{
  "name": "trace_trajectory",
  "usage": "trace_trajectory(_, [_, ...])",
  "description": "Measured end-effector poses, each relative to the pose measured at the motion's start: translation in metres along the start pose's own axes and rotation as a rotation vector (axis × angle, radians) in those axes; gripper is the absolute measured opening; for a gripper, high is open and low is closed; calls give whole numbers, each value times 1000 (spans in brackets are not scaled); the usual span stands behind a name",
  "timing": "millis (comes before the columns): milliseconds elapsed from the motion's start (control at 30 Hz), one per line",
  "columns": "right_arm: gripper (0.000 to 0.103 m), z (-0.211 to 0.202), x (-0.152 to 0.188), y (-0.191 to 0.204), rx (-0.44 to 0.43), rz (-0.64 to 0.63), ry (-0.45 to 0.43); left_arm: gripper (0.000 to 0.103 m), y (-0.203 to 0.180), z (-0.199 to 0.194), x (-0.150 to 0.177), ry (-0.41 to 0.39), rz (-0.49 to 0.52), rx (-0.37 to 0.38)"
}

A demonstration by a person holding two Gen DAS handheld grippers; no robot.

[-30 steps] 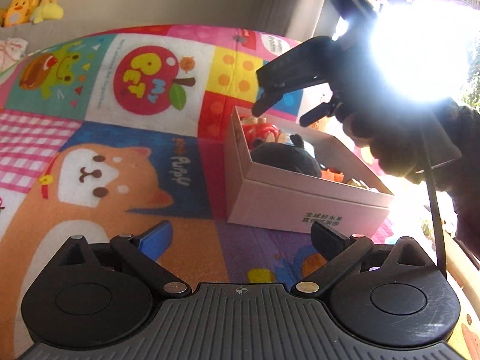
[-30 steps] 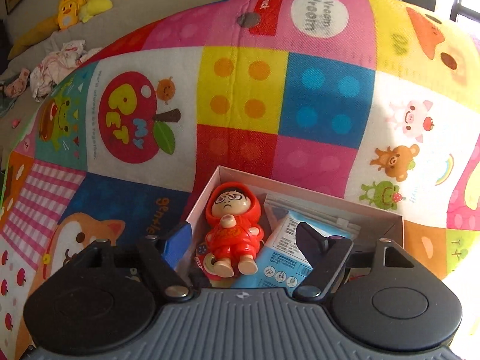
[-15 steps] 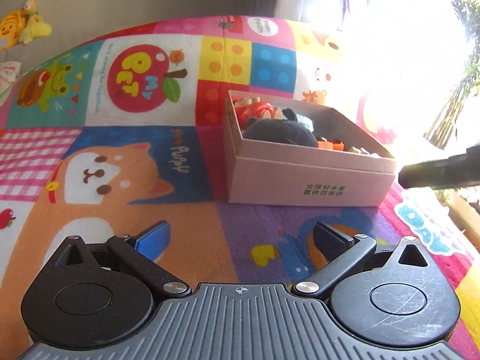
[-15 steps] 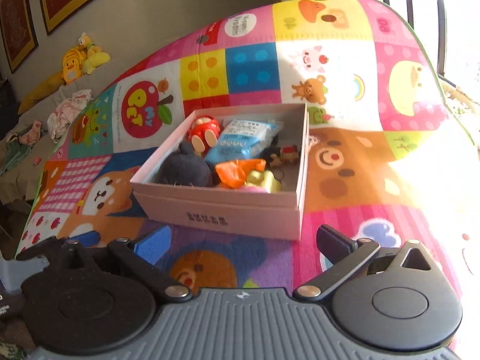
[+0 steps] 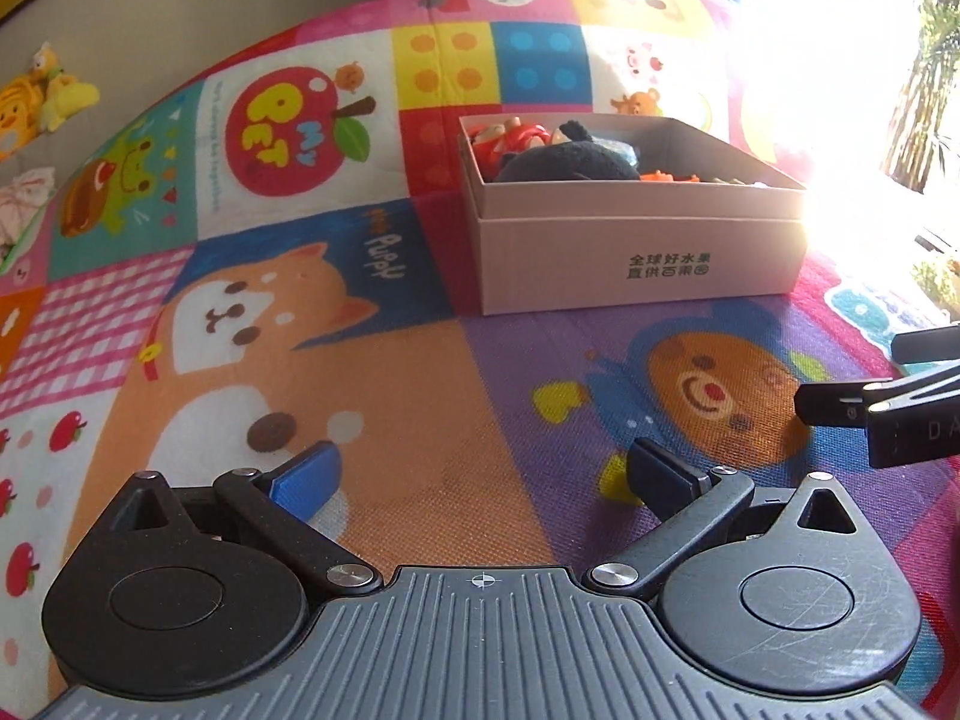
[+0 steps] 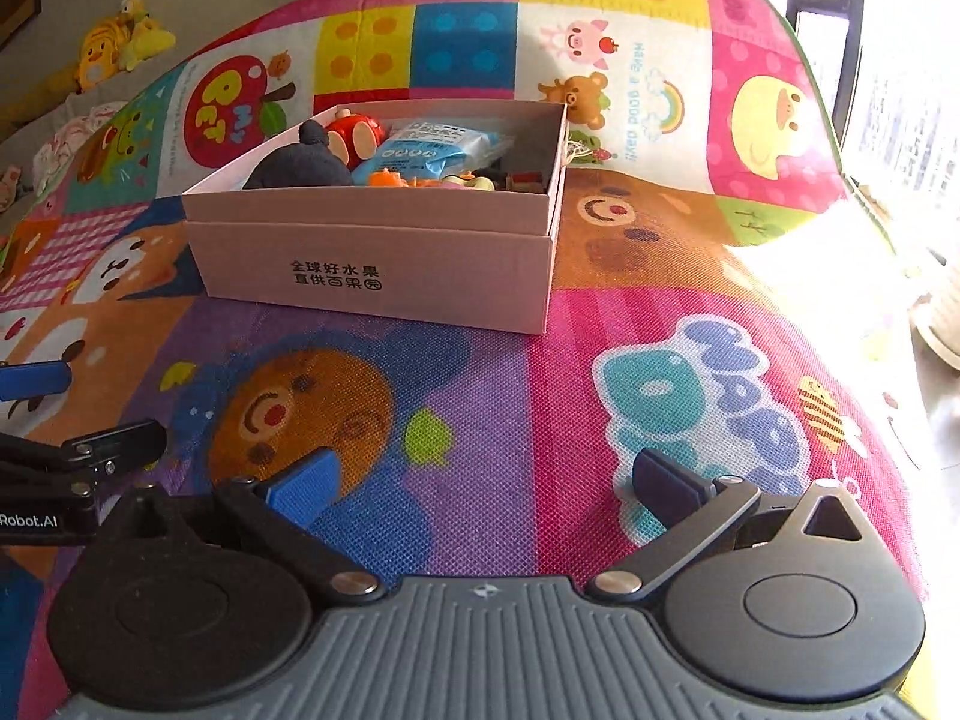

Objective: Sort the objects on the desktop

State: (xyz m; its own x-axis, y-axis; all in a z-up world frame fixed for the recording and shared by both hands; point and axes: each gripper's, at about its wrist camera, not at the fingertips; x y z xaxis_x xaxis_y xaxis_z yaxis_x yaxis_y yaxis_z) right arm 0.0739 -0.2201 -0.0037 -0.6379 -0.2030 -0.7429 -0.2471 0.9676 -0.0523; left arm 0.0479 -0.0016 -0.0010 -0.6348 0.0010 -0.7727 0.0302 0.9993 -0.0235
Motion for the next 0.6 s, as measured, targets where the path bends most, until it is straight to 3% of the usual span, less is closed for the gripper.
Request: trace_trajectory(600, [103, -1, 6, 4, 26, 6, -32, 103, 4, 2, 1, 8, -27, 19])
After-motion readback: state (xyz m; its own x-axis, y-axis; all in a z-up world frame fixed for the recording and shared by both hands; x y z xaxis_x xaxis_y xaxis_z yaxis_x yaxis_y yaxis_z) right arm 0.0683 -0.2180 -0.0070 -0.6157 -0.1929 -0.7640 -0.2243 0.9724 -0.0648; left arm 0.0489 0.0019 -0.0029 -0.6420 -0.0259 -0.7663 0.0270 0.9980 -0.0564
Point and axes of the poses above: each gripper's, at about its wrist camera, not at the fingertips, and z roughly the way its jaws point, y to its left, x to its underside, and after that the axes turned 5 degrees about -z, right-handed
